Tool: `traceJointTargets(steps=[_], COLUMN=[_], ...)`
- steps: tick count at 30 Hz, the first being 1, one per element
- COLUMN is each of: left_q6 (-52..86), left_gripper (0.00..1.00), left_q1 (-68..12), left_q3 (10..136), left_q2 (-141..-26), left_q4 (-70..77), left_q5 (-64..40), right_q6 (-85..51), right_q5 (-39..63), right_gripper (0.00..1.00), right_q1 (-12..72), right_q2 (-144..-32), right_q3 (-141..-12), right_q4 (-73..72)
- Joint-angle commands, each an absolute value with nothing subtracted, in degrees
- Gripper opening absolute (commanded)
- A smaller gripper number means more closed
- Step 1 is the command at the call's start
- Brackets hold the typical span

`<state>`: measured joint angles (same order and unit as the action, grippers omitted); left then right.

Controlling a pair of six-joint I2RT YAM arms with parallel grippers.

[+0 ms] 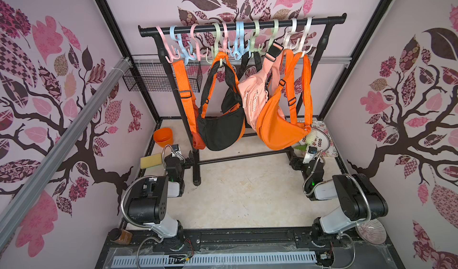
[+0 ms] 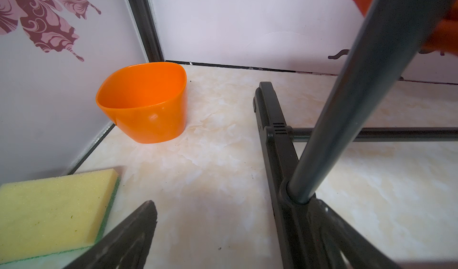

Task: Hang the bag on a hook
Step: Reset both arms

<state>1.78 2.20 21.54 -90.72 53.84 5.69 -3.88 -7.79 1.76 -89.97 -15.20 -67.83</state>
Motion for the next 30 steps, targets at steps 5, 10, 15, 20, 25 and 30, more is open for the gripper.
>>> traceJointTargets(steps=[5,10,15,20,25,30], left_q6=[2.31,2.36,2.38,2.35,2.24,1.68], left_gripper=[0.98,0.98,0.97,0.98,0.98,0.97], left_q1=[1.93,1.99,1.95,1.94,1.94,1.84], left_q3=[21.27,21.25,21.28,21.27,21.42,21.76], left_q2=[-90.71,-90.77,-90.77,-90.73,-90.82,-90.70], left_q4=[54.50,54.47,54.43,54.46,54.17,53.41], left_q5=[5.39,5.37,5.37,5.44,5.42,4.51], right_q6=[-4.04,-4.02,-4.04,-4.02,-4.04,-4.04], right_q5=[-7.56,-7.58,-7.51,-7.56,-7.56,-7.56], right_gripper=[1.00,1.00,1.00,1.00,1.00,1.00], right_q1=[1.71,1.68,1.76,1.72,1.75,1.72], right_q2=[-89.39,-89.45,-89.39,-89.38,-89.38,-89.39], right_q3=[-15.56,-15.56,-15.56,-15.57,-15.61,-15.59], right_q4=[-67.76,-67.70,-67.77,-67.76,-67.70,-67.75])
